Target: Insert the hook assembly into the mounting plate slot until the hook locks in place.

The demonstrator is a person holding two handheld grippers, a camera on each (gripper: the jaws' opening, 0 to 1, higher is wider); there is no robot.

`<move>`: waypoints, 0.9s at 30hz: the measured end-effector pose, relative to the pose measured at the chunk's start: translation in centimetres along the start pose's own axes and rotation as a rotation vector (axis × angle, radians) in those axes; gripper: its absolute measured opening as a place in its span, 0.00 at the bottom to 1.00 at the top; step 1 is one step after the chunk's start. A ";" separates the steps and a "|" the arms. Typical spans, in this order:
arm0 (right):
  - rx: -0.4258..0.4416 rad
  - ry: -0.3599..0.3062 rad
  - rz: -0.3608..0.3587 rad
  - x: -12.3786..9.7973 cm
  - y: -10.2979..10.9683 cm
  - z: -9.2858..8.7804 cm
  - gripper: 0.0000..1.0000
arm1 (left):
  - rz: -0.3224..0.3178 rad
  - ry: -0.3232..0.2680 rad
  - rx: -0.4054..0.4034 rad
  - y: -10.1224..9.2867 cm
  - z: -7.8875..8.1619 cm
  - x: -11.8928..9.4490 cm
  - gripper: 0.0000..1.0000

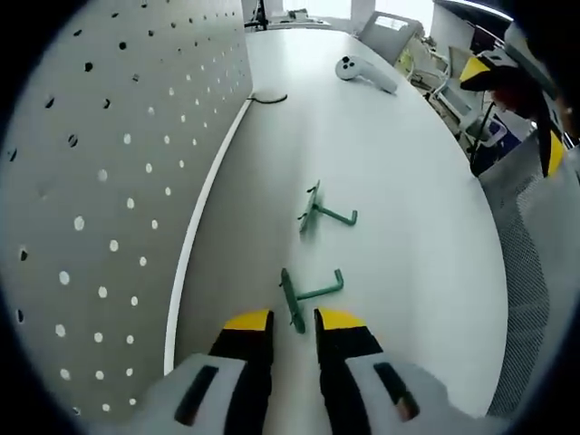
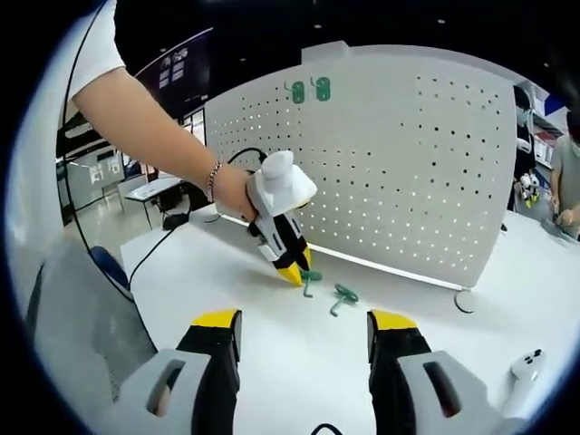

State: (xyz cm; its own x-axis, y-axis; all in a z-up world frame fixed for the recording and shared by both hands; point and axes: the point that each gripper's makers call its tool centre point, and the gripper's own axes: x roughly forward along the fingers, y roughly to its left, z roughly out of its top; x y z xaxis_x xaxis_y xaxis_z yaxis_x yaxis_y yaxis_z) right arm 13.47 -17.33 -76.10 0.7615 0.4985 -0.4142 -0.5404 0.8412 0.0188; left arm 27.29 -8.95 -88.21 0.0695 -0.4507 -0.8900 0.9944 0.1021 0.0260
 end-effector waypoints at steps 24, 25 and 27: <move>0.000 0.001 -0.001 0.0 0.0 0.0 0.53 | 0.030 0.007 -0.004 0.3 -0.1 -0.1 0.04; -0.001 0.001 -0.002 0.0 0.0 0.0 0.53 | 0.029 0.007 -0.005 0.3 -0.1 -0.1 0.04; 0.000 0.000 -0.002 0.0 0.0 0.1 0.53 | 0.028 0.007 -0.006 0.3 -0.1 -0.2 0.04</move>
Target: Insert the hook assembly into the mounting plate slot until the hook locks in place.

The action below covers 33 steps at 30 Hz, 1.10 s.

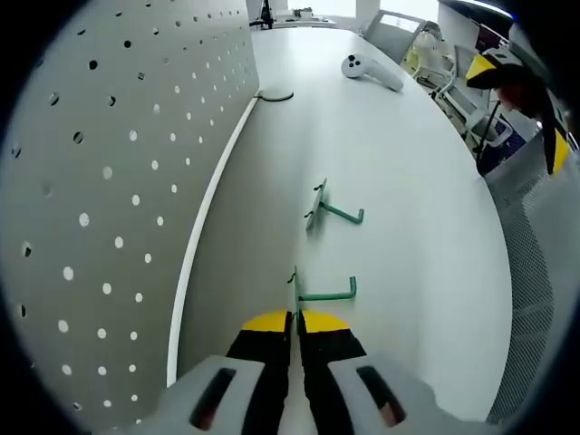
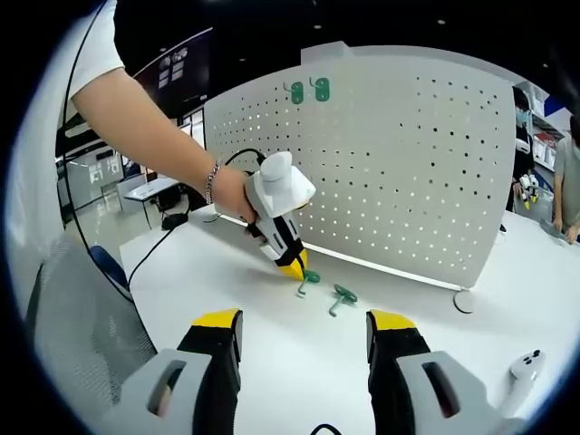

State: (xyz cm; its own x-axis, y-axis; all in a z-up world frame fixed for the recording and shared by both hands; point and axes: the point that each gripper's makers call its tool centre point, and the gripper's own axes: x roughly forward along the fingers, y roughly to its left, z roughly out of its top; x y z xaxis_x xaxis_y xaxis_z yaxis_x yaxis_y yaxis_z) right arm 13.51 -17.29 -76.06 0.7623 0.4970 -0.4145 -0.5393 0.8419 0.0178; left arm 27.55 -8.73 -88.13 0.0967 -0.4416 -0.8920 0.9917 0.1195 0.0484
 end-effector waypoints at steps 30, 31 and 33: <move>0.000 -0.006 -0.009 0.0 -0.2 0.1 0.53 | 0.114 -0.177 -0.017 1.4 2.0 -3.1 0.03; 0.007 -0.013 -0.009 -0.1 -0.2 0.3 0.53 | 0.120 -0.184 -0.020 1.5 2.0 -3.3 0.03; 0.009 -0.014 -0.012 -0.1 -0.3 0.3 0.53 | 0.128 -0.193 -0.018 1.5 2.2 -3.6 0.03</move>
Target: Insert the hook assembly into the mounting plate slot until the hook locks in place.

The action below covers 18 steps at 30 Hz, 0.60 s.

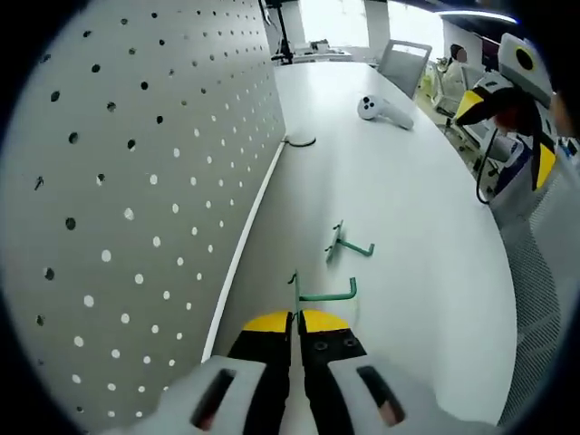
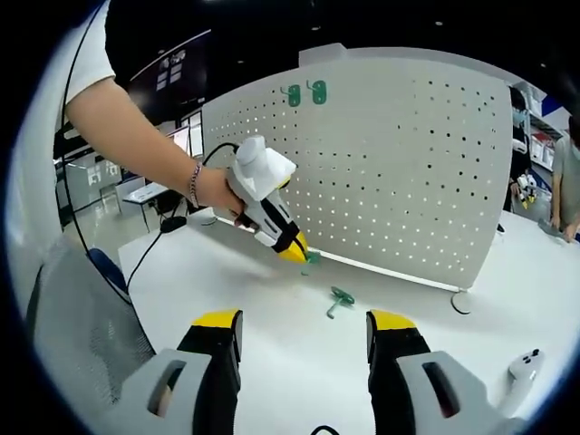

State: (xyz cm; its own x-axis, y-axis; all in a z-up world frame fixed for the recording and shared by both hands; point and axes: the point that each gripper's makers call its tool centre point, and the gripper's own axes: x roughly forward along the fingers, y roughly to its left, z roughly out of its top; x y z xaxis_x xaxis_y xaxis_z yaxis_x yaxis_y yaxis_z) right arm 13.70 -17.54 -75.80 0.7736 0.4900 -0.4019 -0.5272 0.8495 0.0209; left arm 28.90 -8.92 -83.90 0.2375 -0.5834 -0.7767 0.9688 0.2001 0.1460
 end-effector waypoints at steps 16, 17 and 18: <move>0.008 -0.011 -0.003 0.0 -0.1 0.2 0.53 | 0.073 -0.088 -0.013 0.7 1.6 -2.4 0.03; 0.009 -0.013 -0.004 -0.1 -0.1 0.3 0.53 | 0.076 -0.095 -0.017 0.7 1.8 -2.6 0.03; 0.010 -0.013 -0.005 -0.1 -0.1 0.3 0.53 | 0.078 -0.098 -0.019 0.8 1.8 -2.7 0.03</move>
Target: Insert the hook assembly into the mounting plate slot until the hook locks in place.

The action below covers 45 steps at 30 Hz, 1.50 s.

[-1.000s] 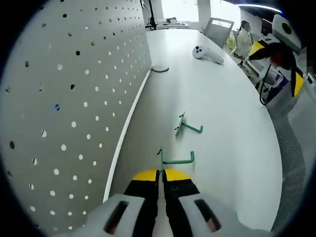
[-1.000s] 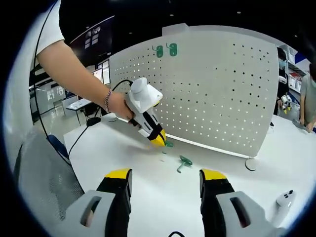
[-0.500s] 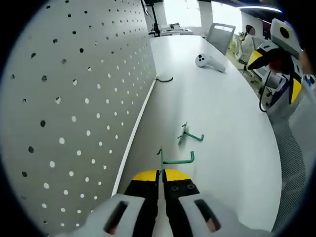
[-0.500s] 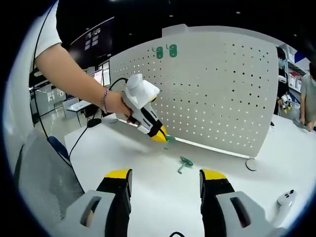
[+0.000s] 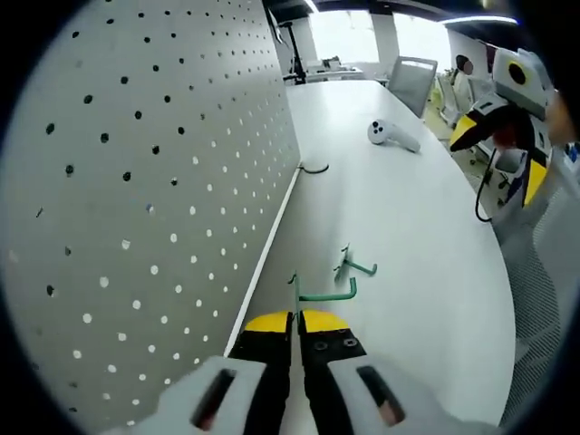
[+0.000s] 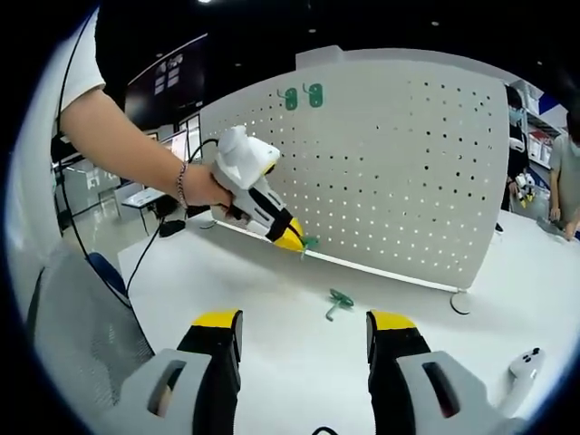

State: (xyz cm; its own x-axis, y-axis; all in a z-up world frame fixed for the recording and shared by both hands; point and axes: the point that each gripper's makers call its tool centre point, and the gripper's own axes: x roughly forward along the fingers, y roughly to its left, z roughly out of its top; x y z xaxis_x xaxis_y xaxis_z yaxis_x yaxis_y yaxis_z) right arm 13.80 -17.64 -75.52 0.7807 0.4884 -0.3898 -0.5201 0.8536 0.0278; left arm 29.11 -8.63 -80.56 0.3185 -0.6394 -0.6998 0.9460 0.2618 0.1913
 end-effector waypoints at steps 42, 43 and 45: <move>-0.007 -0.027 -0.001 -0.1 0.0 0.9 0.53 | 0.167 -0.361 -0.063 -0.1 7.7 -10.3 0.03; -0.007 -0.028 0.000 -0.1 0.0 0.9 0.53 | 0.170 -0.365 -0.064 -0.1 7.7 -10.5 0.03; -0.009 -0.031 0.000 -0.1 0.0 1.0 0.53 | 0.176 -0.380 -0.065 -0.2 8.0 -11.0 0.03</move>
State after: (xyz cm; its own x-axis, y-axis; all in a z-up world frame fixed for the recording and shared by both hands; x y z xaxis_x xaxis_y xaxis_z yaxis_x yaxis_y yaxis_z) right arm 14.08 -17.48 -74.60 0.7908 0.4942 -0.3610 -0.5235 0.8518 0.0193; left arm 25.90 -7.43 -67.35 0.4857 -0.7989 -0.3548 0.8734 0.4276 0.2330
